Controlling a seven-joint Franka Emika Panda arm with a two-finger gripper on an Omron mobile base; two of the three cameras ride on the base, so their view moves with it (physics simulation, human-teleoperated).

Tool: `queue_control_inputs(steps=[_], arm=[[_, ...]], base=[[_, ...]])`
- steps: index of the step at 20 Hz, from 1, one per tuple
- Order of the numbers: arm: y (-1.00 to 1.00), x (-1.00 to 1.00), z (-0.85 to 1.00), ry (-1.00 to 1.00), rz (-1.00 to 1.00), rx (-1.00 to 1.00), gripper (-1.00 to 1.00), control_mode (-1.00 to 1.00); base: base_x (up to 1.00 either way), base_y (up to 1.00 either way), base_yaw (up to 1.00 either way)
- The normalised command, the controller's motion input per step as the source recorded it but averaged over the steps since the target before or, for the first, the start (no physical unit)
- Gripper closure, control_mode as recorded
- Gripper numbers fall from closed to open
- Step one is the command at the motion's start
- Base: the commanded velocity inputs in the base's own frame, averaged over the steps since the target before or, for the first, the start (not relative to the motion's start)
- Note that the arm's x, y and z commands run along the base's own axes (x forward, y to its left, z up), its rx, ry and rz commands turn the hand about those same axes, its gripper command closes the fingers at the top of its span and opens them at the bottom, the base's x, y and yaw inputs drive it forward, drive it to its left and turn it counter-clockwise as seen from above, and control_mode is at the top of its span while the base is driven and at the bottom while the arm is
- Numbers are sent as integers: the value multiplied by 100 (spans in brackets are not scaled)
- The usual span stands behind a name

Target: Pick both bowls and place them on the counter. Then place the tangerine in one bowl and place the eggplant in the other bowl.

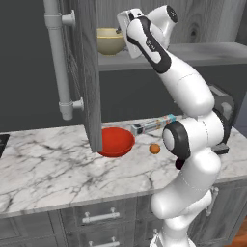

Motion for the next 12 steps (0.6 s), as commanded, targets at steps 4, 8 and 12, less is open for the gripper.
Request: queue_control_inputs(steps=[4, 8, 12], arm=[[0, -4, -10, 0, 0, -1, 100, -100], [0, 0, -1, -1, 0, 0, 100, -100], [0, -10, -6, -9, 0, 2, 100, -100]], base=[[0, 0, 0], [0, 0, 0], [0, 0, 0]])
